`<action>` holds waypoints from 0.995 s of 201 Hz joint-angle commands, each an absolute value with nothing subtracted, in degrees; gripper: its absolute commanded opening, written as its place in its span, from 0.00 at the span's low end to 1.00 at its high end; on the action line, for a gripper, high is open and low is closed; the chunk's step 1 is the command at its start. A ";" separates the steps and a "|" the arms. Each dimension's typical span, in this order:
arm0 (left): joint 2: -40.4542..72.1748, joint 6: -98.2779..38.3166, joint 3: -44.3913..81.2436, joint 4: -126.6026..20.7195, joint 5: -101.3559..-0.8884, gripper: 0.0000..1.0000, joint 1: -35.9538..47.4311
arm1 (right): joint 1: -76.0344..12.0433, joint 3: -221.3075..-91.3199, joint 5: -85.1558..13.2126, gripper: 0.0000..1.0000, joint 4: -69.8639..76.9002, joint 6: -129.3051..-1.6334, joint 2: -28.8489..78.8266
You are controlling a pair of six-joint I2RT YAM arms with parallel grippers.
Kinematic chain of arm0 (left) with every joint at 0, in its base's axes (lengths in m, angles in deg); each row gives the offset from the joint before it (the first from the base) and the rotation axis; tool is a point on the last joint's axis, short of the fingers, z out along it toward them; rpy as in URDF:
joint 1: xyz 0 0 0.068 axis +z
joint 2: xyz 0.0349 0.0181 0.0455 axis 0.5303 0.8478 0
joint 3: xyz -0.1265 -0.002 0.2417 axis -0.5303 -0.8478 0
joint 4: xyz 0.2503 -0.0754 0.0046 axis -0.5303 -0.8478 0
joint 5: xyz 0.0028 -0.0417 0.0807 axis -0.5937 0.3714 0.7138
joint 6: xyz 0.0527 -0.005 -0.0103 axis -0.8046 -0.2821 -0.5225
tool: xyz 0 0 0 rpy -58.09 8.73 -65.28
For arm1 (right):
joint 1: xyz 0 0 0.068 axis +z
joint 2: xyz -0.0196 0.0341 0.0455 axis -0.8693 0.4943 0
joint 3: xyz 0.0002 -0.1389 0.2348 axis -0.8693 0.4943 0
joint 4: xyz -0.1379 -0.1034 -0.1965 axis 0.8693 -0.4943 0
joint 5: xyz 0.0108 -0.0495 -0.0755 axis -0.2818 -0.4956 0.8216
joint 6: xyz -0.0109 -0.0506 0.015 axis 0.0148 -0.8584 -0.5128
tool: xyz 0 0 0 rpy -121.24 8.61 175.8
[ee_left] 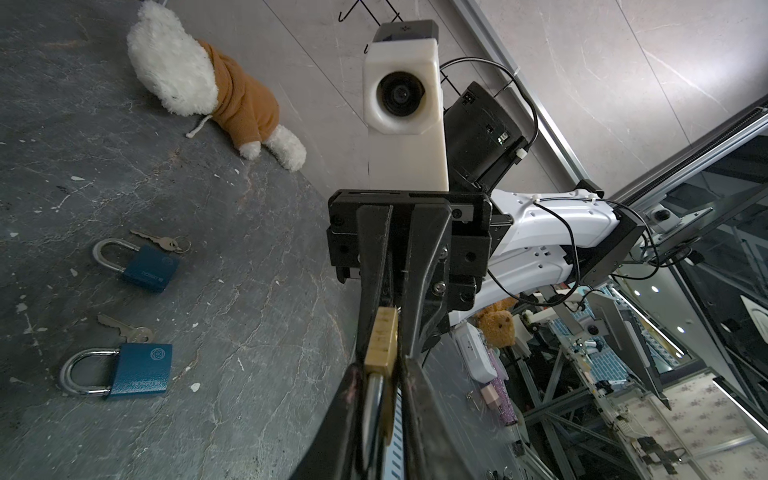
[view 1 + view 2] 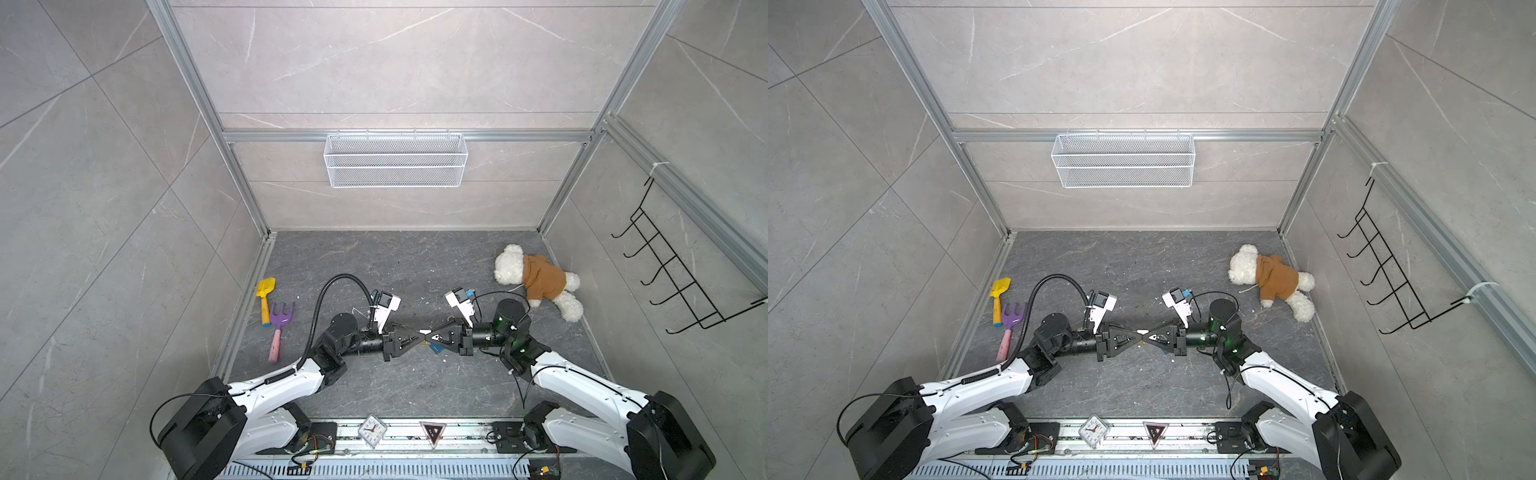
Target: Lock with the key
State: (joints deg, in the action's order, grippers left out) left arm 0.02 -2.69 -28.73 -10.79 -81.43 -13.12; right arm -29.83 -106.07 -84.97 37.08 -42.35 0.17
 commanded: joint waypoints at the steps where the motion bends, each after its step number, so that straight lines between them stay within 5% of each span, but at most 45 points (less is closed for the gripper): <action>1: 0.32 -4.22 -25.54 -7.87 -84.52 0.16 -13.94 | -29.84 -108.49 -85.40 0.00 36.75 -43.87 0.20; 31: 0.69 -4.23 -25.14 -7.79 -84.89 0.00 -14.04 | -29.79 -108.54 -85.00 0.00 36.51 -44.03 0.41; 61: 0.01 -5.62 -26.45 -10.74 -76.76 0.00 -14.06 | -29.84 -108.49 -84.07 0.00 36.40 -43.97 0.01; 83: -0.92 -8.36 -30.53 -5.02 -73.75 0.00 -13.98 | -30.39 -108.33 -82.80 0.26 33.66 -45.22 -1.46; 108: -2.70 -7.42 -29.76 -8.33 -75.32 0.00 -12.59 | -30.93 -107.82 -82.10 0.36 31.16 -46.34 -3.53; 171: -4.57 -7.43 -28.97 -8.34 -77.93 0.00 -12.15 | -31.64 -107.18 -82.28 0.35 30.29 -45.98 -5.51; 200: -5.01 -7.46 -28.95 -8.35 -78.14 0.00 -12.17 | -31.64 -106.75 -83.33 0.26 31.98 -44.90 -5.41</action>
